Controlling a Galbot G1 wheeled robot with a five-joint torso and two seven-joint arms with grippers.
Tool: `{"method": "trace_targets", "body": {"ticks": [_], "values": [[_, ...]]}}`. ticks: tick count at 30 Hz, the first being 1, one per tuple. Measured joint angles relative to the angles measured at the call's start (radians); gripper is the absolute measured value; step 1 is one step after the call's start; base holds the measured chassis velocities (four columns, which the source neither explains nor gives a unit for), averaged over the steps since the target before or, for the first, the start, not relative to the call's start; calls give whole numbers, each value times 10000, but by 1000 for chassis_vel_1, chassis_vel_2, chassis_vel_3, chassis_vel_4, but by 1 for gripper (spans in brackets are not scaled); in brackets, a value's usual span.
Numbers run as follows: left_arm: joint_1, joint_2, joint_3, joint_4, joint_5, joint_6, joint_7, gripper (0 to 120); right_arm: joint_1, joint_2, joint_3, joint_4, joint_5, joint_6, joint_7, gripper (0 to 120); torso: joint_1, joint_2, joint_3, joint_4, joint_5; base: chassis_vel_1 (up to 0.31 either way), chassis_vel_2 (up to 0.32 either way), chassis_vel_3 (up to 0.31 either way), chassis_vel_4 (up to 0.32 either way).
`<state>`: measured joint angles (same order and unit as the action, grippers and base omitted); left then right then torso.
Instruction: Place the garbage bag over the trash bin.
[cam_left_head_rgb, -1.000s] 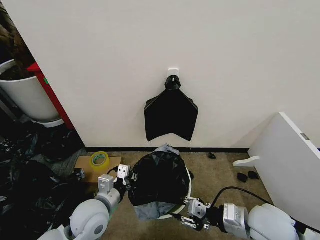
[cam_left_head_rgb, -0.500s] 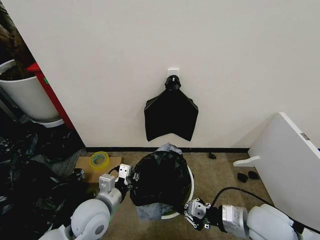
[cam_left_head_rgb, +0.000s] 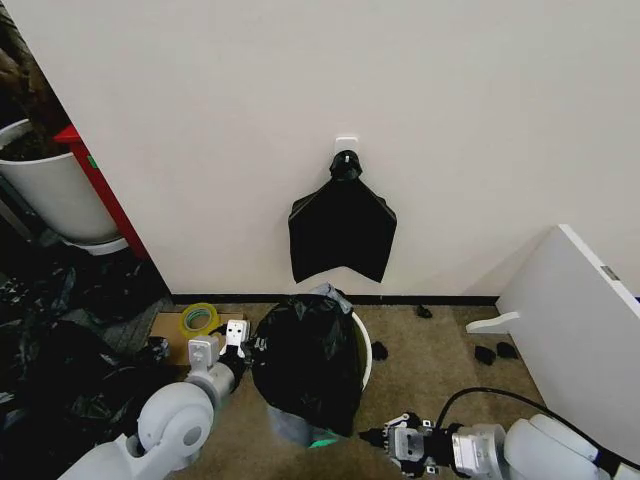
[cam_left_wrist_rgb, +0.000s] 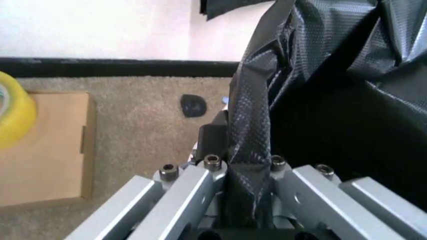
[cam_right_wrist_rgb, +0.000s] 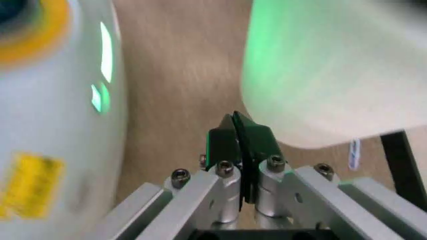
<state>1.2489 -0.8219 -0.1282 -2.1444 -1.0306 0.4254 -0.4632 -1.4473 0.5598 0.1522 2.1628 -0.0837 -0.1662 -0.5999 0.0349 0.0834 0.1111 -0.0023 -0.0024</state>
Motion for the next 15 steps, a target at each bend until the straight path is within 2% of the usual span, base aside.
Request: {"method": "trace_targets", "body": {"ticks": [4, 8, 11, 13, 14, 15], "values": [[-76, 13, 0, -76, -322, 152, -202, 1, 38, 256, 21, -367, -454, 121, 79, 0, 0, 0, 1, 0, 1, 0, 0, 0, 0], [-151, -25, 17, 93, -118, -19, -258, 1, -197, 259, 350, -110, 420, -226, 383, 0, 0, 0, 0, -1, -2, 0, 0, 0, 0], [-287, -199, 19, 380, 269, -651, -580, 1, -519, 180, 784, 575, 2702, -1365, 1293, 4, 0, 0, 0, 0, -3, 0, 0, 0, 0], [-306, -225, 6, 408, 287, -727, -627, 1, -541, 200, 833, 667, 2982, -1549, 1473, 5, 0, 0, 0, 0, -4, 0, 0, 0, 0], [-376, -331, -44, 502, 320, -1067, -829, 1, -586, 368, 1014, 1080, 4204, -2367, 2392, 12, 0, 0, 1, -1, -4, 0, 0, 0, 0], [-376, -331, -44, 502, 320, -1067, -829, 1, -586, 368, 1014, 1080, 4204, -2367, 2392, 12, 0, 0, 1, -1, -4, 0, 0, 0, 0]]}}
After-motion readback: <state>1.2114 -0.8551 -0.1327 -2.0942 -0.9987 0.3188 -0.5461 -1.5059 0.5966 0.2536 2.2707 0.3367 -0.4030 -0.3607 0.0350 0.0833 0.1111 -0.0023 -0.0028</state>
